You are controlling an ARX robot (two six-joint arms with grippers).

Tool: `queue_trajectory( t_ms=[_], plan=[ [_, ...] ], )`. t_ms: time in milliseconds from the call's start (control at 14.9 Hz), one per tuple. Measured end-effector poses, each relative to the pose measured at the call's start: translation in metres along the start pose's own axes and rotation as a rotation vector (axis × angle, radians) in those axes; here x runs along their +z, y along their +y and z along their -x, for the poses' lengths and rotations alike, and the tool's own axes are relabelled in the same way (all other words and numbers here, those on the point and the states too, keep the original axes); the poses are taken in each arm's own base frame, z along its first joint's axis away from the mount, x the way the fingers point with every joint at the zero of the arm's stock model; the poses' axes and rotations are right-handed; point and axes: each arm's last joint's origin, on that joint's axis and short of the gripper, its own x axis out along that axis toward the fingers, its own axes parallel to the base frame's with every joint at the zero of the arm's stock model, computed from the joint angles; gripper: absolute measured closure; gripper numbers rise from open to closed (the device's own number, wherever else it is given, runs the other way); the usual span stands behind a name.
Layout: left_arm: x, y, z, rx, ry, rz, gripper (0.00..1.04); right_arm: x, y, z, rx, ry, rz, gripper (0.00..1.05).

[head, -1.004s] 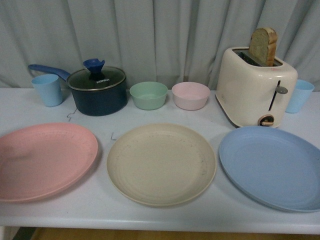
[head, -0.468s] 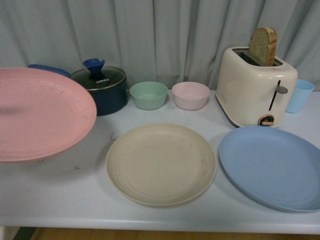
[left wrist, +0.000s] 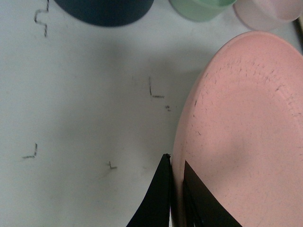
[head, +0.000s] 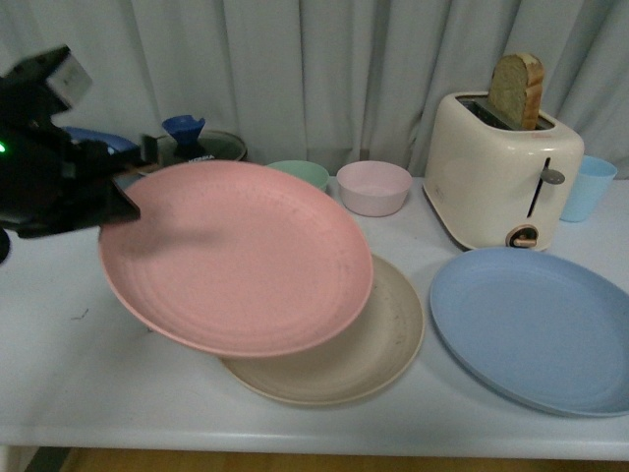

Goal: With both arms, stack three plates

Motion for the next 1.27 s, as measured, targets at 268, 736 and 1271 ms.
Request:
queue_trajectory(
  t_ms=[268, 736, 1271],
  plan=[
    [-0.008, -0.018, -0.029, -0.009, 0.032, 0.002, 1.02, 0.000, 0.000, 0.000, 0.000, 0.000, 0.000, 0.06],
    [-0.020, -0.021, -0.060, 0.038, 0.085, -0.011, 1.02, 0.000, 0.000, 0.000, 0.000, 0.000, 0.000, 0.06],
    [-0.023, -0.033, -0.073, -0.014, 0.072, -0.035, 0.69, 0.000, 0.000, 0.000, 0.000, 0.000, 0.000, 0.06]
  ],
)
